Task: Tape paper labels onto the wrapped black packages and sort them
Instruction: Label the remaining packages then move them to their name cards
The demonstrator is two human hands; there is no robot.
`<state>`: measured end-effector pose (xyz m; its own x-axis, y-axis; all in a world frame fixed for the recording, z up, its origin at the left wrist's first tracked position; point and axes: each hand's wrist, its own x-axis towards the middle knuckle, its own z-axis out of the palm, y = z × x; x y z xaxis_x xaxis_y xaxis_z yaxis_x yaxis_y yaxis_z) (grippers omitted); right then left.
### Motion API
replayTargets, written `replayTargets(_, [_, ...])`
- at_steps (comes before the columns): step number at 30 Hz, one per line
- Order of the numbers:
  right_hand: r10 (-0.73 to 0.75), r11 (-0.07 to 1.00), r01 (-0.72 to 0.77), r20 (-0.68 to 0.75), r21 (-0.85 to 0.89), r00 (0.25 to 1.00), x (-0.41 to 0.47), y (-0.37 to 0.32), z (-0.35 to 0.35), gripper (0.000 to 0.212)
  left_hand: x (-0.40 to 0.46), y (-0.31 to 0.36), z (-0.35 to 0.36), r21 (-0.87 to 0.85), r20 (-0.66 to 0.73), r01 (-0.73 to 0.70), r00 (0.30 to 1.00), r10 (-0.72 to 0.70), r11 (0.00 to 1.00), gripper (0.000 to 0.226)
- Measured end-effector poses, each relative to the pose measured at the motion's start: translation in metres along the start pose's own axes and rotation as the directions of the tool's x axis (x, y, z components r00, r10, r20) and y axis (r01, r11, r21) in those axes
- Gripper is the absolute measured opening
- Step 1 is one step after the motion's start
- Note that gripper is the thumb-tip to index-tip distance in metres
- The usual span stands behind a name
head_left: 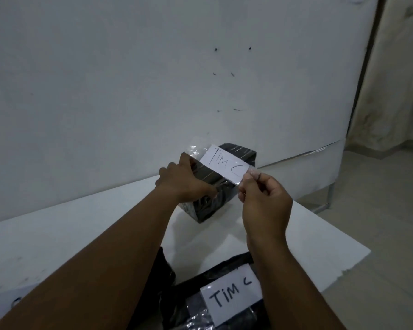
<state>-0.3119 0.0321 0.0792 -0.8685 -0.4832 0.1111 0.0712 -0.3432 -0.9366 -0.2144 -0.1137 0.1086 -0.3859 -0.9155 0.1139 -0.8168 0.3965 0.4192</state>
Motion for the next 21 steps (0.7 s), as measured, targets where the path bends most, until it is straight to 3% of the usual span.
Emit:
replayTargets(6, [-0.145,0.985,0.152,0.073,-0.088,0.987,-0.026,-0.063,-0.014,0.012,-0.079,0.009,-0.072,0.017,-0.012,-0.107,0.994,0.107,0.994,0.120])
replayTargets(11, [-0.254,0.948,0.275,0.137,-0.163,0.957,-0.059,-0.103,-0.040,0.008,-0.154,0.002,-0.101,-0.160,0.059,-0.143,0.986,0.154,0.977,0.104])
replayTargets(15, [-0.206,0.953,0.234,0.153,-0.193,0.966,-0.074,-0.111,-0.053,0.010,-0.200,-0.006,-0.095,-0.261,0.067,-0.129,0.986,0.151,0.957,0.099])
replayTargets(21, [-0.094,0.935,0.148,0.180,-0.322,0.979,-0.086,-0.103,-0.067,0.020,-0.232,-0.012,-0.072,-0.266,0.026,-0.108,0.993,0.119,0.958,0.103])
